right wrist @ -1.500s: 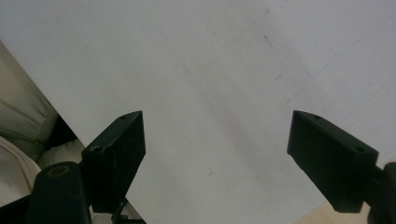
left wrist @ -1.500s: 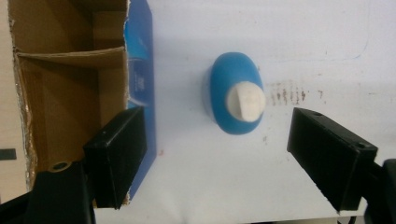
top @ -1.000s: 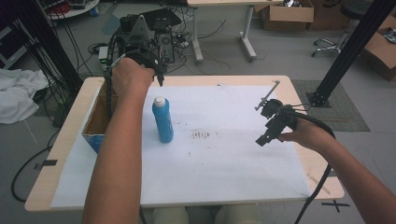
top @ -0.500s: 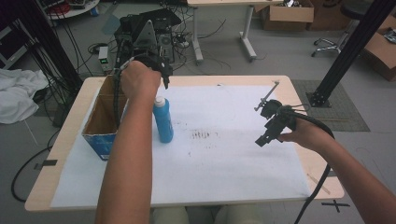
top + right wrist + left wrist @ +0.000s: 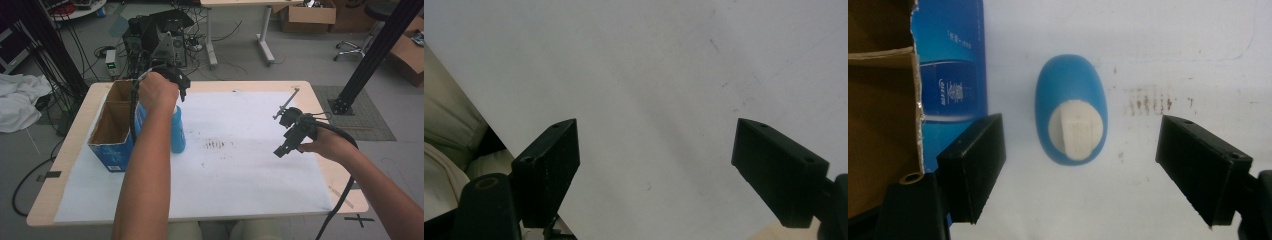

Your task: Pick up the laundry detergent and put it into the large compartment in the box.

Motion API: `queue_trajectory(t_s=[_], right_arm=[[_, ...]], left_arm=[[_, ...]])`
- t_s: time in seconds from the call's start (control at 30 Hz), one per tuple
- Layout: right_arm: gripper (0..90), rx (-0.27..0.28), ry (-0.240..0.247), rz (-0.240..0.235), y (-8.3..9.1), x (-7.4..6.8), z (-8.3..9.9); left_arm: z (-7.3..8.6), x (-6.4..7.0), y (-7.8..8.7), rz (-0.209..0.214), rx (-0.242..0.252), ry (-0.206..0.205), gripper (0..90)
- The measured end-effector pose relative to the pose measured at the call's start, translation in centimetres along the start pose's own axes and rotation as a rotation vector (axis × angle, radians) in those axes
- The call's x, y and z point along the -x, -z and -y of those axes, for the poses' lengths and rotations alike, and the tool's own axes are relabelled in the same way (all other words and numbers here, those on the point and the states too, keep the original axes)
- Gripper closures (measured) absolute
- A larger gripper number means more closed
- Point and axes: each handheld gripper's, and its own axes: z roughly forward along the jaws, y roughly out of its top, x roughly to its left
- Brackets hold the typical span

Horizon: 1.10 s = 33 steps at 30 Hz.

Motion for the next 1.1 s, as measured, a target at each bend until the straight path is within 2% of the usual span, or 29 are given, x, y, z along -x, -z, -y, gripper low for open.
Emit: queue_trajectory(t_s=[0.3, 0.6, 1.1], right_arm=[[19.3, -0.003, -0.004, -0.001, -0.2, 0.2, 0.1], [19.3, -0.008, -0.006, -0.007, -0.4, 0.3, 0.1], [19.3, -0.009, -0.008, -0.015, -0.9, 0.6, 0.2]], left_arm=[[-0.1, 0.3, -1.9, -0.005, -0.025, -0.002, 20.6], [-0.2, 0.2, -2.9, -0.01, -0.026, 0.003, 20.6], [-0.3, 0.3, -5.6, -0.019, -0.053, 0.013, 20.4]])
